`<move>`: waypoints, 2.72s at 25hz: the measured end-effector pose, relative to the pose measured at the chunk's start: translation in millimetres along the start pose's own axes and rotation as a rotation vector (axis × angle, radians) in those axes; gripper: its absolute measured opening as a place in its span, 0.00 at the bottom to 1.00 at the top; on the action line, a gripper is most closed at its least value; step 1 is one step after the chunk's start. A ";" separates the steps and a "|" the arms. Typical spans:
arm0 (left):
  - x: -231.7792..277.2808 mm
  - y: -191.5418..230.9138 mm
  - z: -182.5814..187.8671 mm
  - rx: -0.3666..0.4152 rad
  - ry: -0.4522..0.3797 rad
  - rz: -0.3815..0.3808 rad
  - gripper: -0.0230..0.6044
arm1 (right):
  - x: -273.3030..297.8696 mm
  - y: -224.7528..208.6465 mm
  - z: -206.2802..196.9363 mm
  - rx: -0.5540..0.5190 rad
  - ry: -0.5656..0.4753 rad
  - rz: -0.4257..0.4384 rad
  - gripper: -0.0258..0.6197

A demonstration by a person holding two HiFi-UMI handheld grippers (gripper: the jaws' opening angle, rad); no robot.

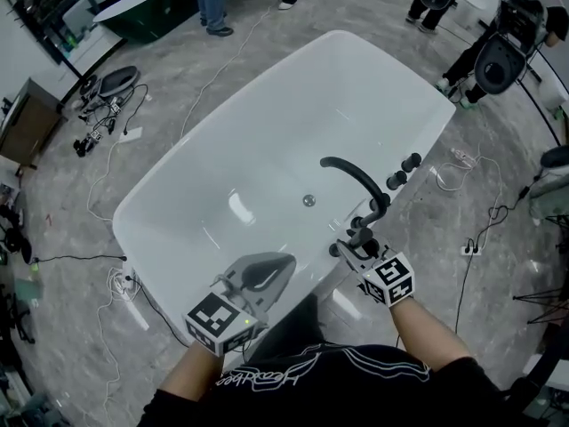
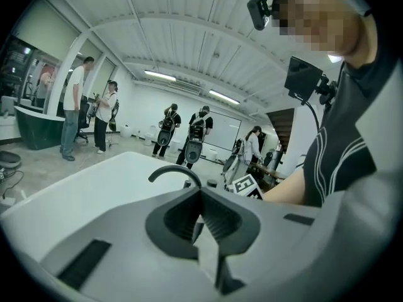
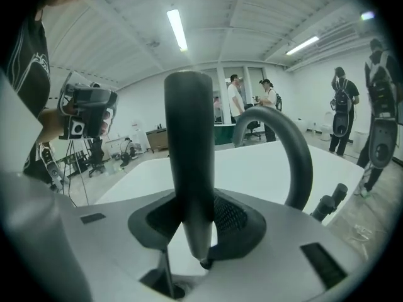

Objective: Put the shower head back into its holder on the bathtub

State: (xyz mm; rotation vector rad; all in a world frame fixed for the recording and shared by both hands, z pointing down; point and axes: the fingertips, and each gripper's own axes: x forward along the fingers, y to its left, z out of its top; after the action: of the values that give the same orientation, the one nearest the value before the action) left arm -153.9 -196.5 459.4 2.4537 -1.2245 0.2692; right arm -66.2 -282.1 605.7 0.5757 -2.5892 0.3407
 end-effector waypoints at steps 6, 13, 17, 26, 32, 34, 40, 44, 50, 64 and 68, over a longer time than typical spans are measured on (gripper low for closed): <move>-4.9 15.1 -7.6 -0.009 0.000 0.012 0.04 | 20.2 -11.1 -29.7 0.043 0.053 -0.031 0.24; 5.3 22.1 -16.1 -0.027 0.019 0.007 0.04 | 39.5 -22.6 -73.2 0.088 0.136 -0.060 0.24; 9.5 24.5 -17.9 -0.031 0.032 -0.007 0.04 | 46.8 -18.4 -88.5 0.068 0.181 -0.064 0.24; 15.1 37.4 -21.1 -0.033 0.079 -0.037 0.04 | 63.1 -1.0 -112.9 -0.019 0.257 -0.061 0.24; 19.7 35.7 -24.3 -0.021 0.097 -0.040 0.04 | 70.4 -3.1 -112.5 0.003 0.224 -0.070 0.24; 17.0 32.7 -26.2 -0.027 0.094 -0.030 0.04 | 68.0 -3.9 -107.9 0.031 0.201 -0.078 0.25; 4.4 4.2 -30.7 -0.064 0.050 -0.040 0.04 | 19.6 1.1 -73.4 0.014 0.088 -0.106 0.32; -1.3 -34.8 -27.6 -0.064 0.040 -0.078 0.04 | -46.0 15.8 -35.7 0.024 -0.022 -0.117 0.32; -14.3 -111.2 -11.8 0.018 0.016 -0.147 0.04 | -158.0 107.5 61.2 0.052 -0.242 0.145 0.30; -64.1 -233.5 11.8 0.172 -0.041 -0.216 0.04 | -279.2 219.0 89.2 0.006 -0.336 0.244 0.08; -69.5 -249.2 12.2 0.183 -0.035 -0.238 0.04 | -286.5 223.2 83.9 0.027 -0.344 0.218 0.06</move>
State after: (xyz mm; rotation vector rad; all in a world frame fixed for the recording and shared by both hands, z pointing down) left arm 3.5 -15.2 362.4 2.7417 -0.9442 0.2836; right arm 31.3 -16.5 363.1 0.3885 -2.9939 0.3756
